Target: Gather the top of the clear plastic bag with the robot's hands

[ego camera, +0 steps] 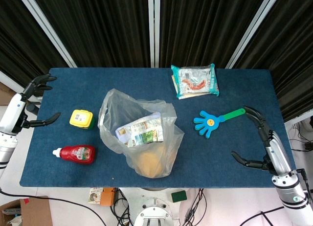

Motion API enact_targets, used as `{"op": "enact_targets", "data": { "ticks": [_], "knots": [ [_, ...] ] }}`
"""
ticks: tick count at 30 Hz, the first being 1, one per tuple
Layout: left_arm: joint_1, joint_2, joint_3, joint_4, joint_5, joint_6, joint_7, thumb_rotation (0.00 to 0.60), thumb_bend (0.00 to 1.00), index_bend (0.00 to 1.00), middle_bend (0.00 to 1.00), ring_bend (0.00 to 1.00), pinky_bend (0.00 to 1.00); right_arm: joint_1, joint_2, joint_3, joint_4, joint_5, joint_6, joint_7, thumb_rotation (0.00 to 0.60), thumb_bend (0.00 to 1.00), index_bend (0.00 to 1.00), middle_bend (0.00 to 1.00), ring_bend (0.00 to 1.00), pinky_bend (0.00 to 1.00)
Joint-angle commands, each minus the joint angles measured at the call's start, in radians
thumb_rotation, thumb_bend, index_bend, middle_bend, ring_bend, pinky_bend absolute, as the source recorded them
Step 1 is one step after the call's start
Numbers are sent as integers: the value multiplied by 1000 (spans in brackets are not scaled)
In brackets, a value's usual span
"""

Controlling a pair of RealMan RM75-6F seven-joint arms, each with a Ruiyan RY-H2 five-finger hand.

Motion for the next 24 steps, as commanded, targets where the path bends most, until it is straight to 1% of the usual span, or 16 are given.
{"op": "enact_targets", "data": {
  "ticks": [1,3,6,9,14,16,19,24],
  "knots": [
    [-7,19,4,-12,1,-22,-5,600,216,126,176,142,266,-2,-31,33,14,24,49,22,600,299,0,29,0,0],
    [-7,19,10,-14,5,-27,2,600,216,128,176,142,268,-1,-35,28,23,37,40,33,600,318,0,34,0,0],
    [-4,12,23,-9,10,-34,6,600,216,128,176,142,268,1,-25,4,36,39,7,46,600,327,0,36,0,0],
    [-1,3,31,1,14,-31,24,600,216,127,176,142,268,3,-4,-30,35,15,-27,56,600,325,0,43,0,0],
    [17,-13,39,19,11,3,143,600,216,128,176,142,269,27,38,-104,-8,-25,-124,130,600,287,0,42,0,0],
    [28,-14,43,22,7,18,191,600,216,128,176,142,268,46,43,-121,-25,-29,-167,154,600,277,0,40,0,0],
    [43,-10,54,31,20,34,212,600,218,128,176,141,266,79,43,-117,-41,-25,-217,147,600,267,0,39,0,0],
    [73,-1,63,41,17,71,220,600,219,128,176,141,265,159,56,-86,-107,-6,-333,82,600,243,0,34,0,0]
  ]
}}
